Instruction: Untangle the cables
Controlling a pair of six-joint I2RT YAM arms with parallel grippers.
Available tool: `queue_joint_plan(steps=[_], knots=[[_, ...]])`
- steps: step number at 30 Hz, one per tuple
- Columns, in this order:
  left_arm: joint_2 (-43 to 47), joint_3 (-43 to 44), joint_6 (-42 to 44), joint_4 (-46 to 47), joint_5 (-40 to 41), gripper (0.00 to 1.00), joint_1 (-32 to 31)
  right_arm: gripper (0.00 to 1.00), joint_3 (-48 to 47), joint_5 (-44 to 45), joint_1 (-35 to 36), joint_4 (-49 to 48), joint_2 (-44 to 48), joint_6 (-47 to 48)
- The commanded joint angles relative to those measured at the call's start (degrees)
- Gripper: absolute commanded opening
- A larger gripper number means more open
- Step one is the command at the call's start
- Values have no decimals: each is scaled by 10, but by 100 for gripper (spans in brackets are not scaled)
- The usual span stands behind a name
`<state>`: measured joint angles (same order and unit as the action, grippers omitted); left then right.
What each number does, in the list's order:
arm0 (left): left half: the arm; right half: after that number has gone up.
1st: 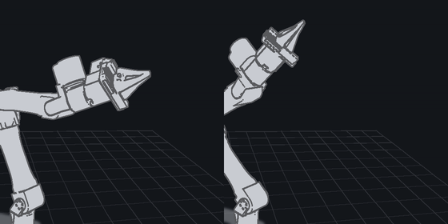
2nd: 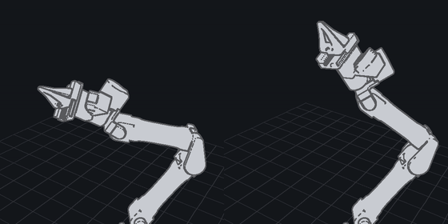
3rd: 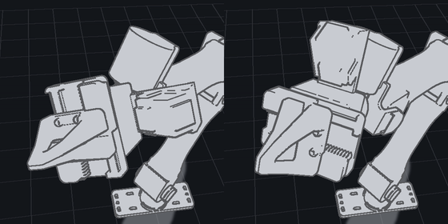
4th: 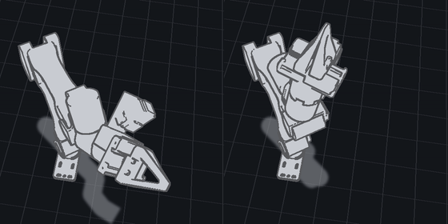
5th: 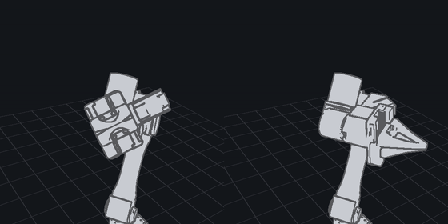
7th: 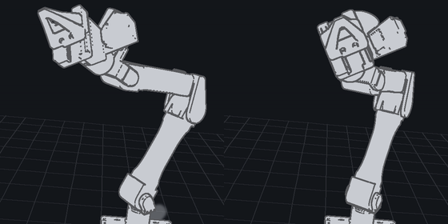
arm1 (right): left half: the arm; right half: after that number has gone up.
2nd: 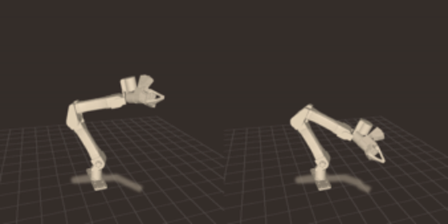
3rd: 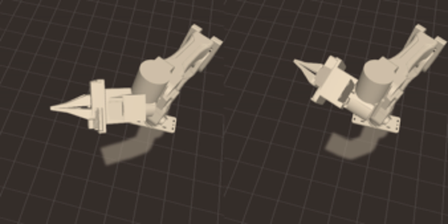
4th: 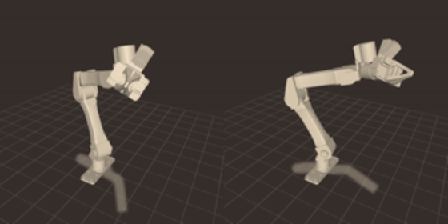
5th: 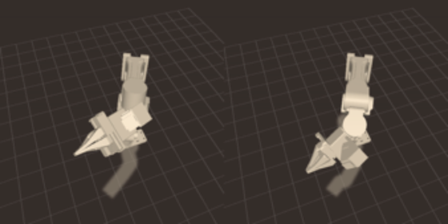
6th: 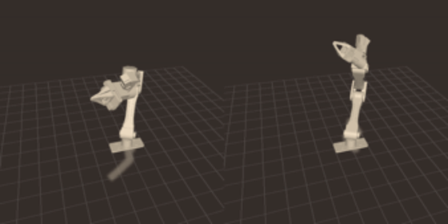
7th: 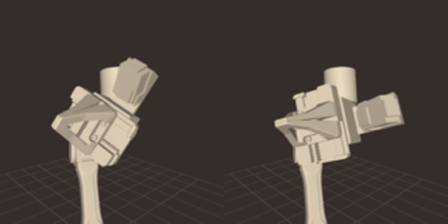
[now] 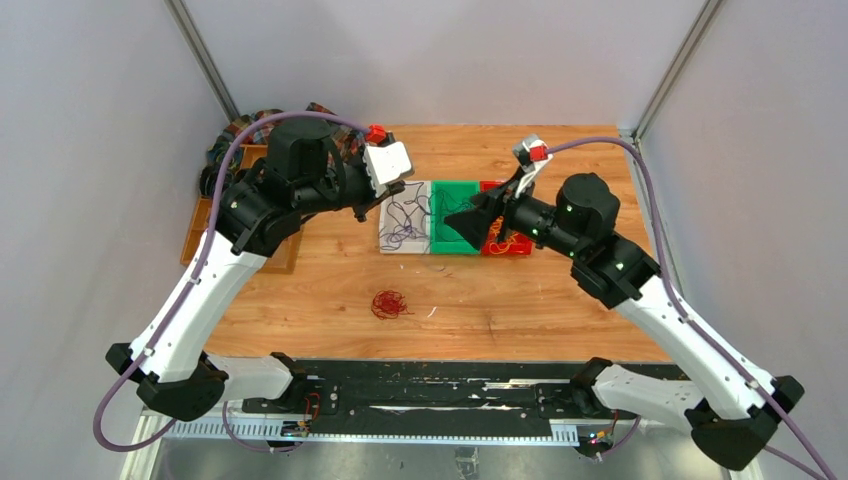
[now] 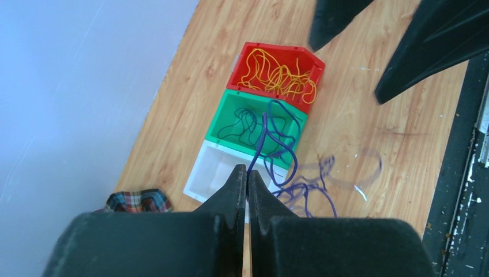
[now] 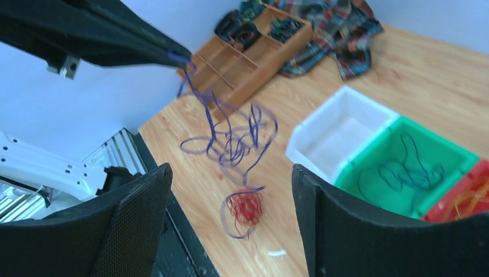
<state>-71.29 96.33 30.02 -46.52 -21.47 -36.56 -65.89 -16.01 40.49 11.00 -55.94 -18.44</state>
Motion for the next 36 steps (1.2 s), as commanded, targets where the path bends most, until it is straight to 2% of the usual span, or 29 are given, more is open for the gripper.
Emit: queue_joint_plan(steps=[1,5,9,12,15,19,25,28,31,36], knots=[[4,23,-15,-9,-15,0,-1,76,-19,-55,25,-135,-48,12],[-1,42,-17,-26,-34,1,-1,77,-20,-57,36,-175,-82,29],[3,49,-11,-41,-56,1,-1,75,-68,2,12,-103,-102,62],[11,44,3,-41,-60,1,-1,74,-53,-55,-37,-118,-80,34],[14,41,13,-42,-63,0,-1,73,-51,-171,-85,-128,-76,15],[16,41,17,-41,-76,1,-1,72,-60,-168,-108,-122,-85,12],[23,36,19,-41,-108,0,-1,70,-95,-227,-96,-186,-173,-23],[28,35,20,-42,-123,0,-1,70,-107,-292,-80,-233,-208,-44],[30,36,23,-41,-127,0,-1,70,-100,-331,-51,-256,-209,-41],[29,37,25,-41,-132,0,-1,70,-56,-344,-23,-303,-184,-61]])
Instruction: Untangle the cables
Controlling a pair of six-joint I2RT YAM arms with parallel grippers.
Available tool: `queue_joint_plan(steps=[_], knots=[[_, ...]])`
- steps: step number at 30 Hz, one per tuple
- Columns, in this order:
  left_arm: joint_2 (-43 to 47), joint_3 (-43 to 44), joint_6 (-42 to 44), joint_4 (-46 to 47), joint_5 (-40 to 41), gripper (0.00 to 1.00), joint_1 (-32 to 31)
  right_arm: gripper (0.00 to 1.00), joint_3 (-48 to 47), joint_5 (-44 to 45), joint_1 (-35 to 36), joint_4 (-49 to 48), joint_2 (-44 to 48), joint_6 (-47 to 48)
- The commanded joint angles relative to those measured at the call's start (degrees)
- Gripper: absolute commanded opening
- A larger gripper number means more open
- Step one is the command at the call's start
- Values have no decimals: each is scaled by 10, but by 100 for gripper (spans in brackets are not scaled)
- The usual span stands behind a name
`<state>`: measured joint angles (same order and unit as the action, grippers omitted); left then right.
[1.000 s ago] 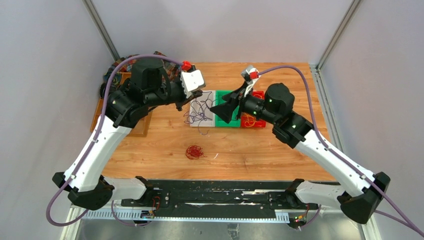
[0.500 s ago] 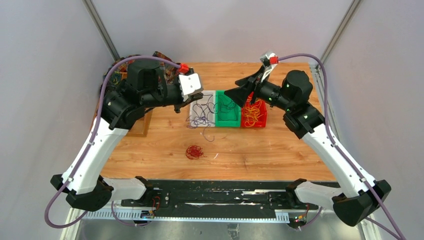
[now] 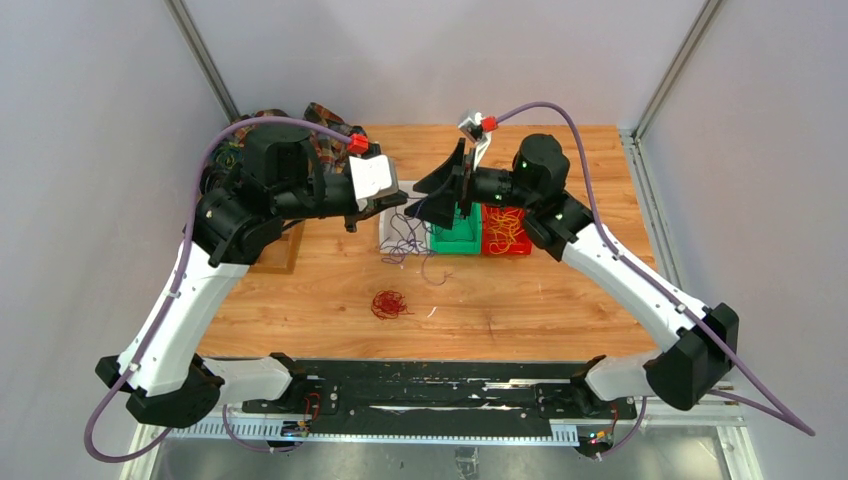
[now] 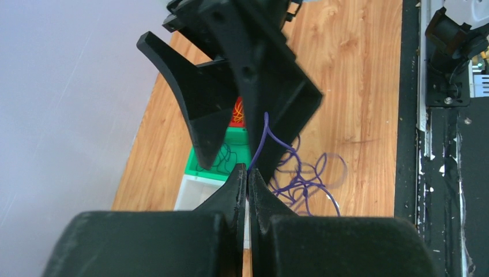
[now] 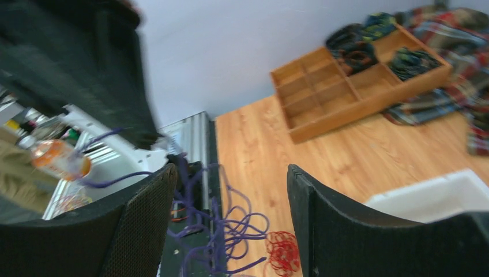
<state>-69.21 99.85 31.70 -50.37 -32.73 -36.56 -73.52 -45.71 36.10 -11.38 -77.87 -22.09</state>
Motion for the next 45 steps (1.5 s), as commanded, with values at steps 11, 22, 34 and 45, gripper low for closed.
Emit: queue_joint_plan(steps=[11,22,34,45], knots=[[2,23,-16,-2,-36,1,-2,70,-21,-8,71,-54,3,-8],[-2,58,-29,-2,-30,1,-4,65,24,41,83,-31,26,-17],[47,6,19,-3,-6,0,-4,64,17,-39,-30,116,127,-7],[67,-11,12,-3,-46,1,-5,66,-2,14,-75,65,67,-31]])
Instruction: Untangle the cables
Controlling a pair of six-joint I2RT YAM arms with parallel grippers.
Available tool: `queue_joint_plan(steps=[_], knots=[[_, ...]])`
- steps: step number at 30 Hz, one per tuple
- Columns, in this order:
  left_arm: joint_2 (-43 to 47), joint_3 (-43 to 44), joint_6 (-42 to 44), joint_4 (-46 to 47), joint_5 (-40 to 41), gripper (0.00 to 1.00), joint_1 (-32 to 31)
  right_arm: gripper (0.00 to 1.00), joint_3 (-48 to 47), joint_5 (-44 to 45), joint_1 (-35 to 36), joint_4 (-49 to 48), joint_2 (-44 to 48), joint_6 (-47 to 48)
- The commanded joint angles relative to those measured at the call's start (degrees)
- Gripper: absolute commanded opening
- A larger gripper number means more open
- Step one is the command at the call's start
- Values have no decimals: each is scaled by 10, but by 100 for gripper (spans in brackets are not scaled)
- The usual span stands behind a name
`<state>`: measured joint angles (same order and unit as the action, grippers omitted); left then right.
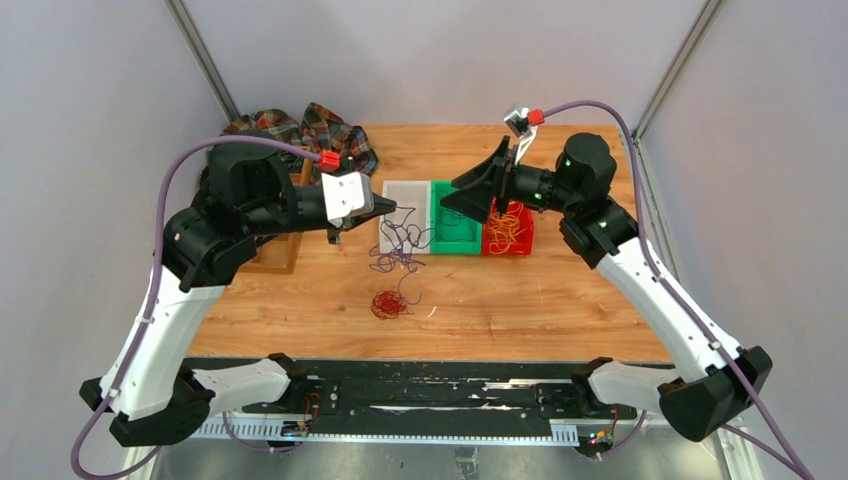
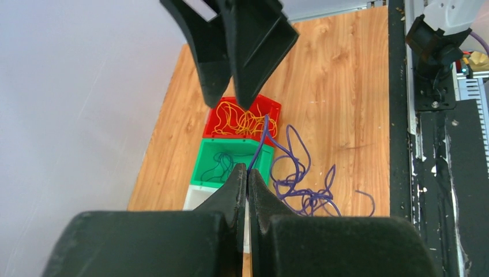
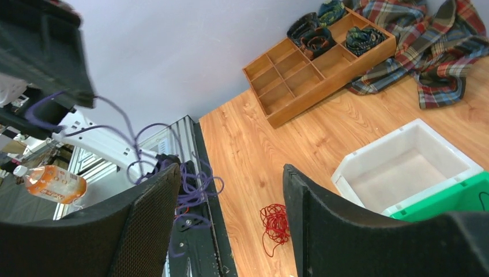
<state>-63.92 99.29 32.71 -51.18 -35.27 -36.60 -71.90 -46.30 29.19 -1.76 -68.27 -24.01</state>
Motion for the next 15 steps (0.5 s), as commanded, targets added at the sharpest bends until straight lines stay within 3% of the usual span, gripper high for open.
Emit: queue_joint_plan(steps=[1,10,15], knots=[[16,-7,2,6,-22,0,-5,67,-15,22,-5,-44,-37,-13],[15,-8,-4,6,-38,1,-5,71,-29,20,89,-104,-90,11],[17,-9,-9,5,-32,0,-5,72,37,10,123,-208,-65,-48]])
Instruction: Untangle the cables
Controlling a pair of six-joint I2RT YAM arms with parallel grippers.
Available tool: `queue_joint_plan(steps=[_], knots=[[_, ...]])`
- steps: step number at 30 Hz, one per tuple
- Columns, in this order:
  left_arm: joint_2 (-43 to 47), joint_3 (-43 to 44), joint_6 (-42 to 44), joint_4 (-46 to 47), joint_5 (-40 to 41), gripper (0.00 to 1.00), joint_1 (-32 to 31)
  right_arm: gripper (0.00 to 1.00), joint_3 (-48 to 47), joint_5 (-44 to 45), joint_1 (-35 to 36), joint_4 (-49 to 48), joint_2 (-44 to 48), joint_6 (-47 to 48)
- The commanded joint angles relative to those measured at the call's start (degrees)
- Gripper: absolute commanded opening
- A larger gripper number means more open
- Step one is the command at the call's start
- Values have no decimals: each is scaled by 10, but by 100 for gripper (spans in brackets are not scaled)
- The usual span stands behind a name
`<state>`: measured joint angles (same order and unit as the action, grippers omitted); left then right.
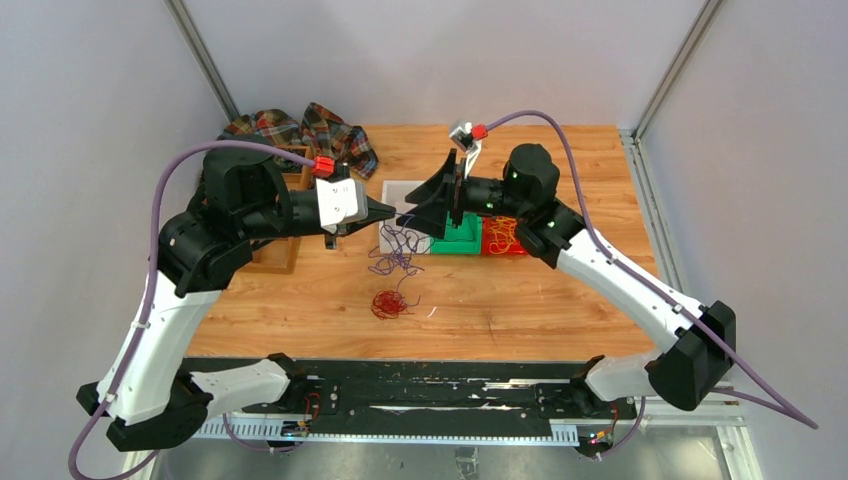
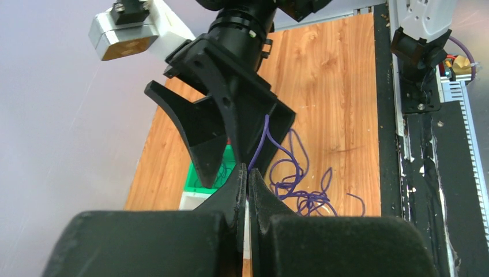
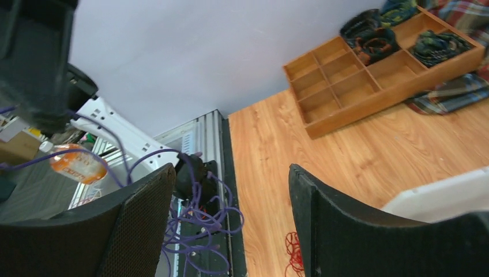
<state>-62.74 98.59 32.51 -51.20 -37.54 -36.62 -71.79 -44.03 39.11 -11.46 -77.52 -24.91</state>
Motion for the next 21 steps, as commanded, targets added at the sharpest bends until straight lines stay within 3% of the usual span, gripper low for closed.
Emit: queue_joint_plan(steps=[1,8,16,21], knots=[[7,-3,-5,6,-9,0,-5,72,48,-11,29,-125,32,-47],[12,-9,-10,6,-12,0,-5,72,85,-13,37,-207,46,-106],[18,-8,-5,6,-25,1,-5,71,57,-9,17,-92,74,-42],[19,-12,-4,5,-30,0,-5,70,35,-14,11,-90,66,-45]])
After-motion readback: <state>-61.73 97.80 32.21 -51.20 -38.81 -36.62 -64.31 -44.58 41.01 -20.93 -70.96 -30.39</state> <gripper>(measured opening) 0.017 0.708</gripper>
